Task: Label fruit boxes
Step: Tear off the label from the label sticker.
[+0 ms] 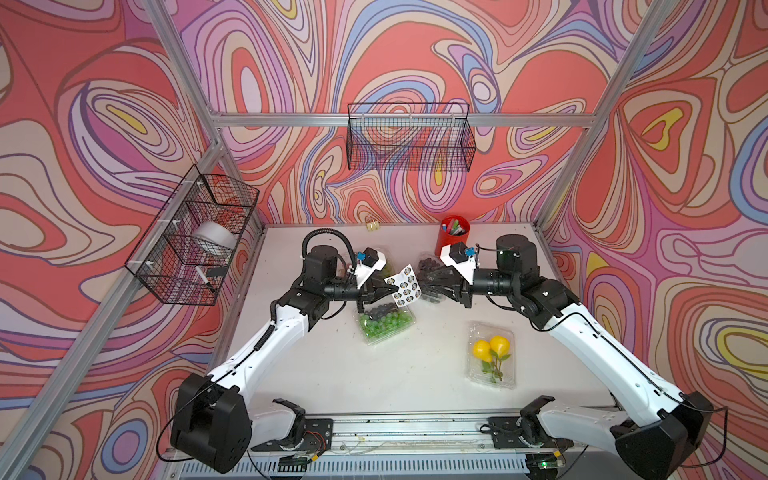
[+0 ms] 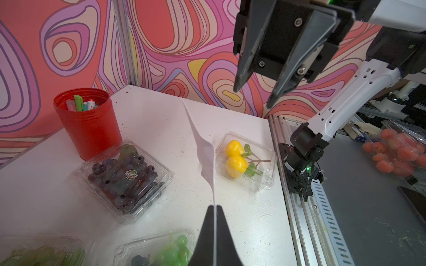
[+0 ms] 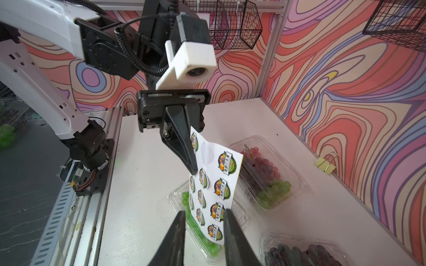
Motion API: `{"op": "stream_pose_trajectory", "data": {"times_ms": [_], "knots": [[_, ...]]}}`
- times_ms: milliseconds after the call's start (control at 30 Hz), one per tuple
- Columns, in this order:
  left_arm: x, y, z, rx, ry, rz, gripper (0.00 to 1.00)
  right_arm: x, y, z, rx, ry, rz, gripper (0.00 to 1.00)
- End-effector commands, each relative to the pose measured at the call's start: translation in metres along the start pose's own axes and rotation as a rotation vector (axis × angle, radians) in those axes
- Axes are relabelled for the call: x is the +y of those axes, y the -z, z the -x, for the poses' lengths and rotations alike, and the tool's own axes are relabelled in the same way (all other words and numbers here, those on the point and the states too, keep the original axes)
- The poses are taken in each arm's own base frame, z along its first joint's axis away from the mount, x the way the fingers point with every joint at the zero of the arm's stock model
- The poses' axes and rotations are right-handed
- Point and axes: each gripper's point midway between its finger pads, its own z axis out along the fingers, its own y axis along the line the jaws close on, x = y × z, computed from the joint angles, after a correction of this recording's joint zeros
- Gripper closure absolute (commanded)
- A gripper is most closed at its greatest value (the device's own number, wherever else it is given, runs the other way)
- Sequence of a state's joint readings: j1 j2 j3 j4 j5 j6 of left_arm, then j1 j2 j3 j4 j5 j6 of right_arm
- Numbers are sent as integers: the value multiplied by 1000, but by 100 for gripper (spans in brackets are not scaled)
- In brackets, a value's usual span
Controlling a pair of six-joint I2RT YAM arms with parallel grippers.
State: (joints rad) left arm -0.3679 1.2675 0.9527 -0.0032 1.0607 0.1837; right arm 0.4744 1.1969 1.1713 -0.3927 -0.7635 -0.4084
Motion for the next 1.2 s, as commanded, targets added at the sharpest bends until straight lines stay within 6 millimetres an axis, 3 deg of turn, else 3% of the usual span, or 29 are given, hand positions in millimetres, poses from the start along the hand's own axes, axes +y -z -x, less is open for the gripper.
{"op": "stream_pose_trajectory", "data": {"times_ms": [0,300,633,1167], "knots": [[-7,0,3,-7,-33,-16,100,3,-15,-11,27,20,32,69],[-12,0,5,-11,-38,-41,100,-4,-42,-13,30,34,66,64],[-13,-1,7,-12,-45,-44,100,-4,-50,-10,9,41,93,64],[-9,-1,7,-12,-40,-27,100,4,-53,-15,15,23,147,84]]}}
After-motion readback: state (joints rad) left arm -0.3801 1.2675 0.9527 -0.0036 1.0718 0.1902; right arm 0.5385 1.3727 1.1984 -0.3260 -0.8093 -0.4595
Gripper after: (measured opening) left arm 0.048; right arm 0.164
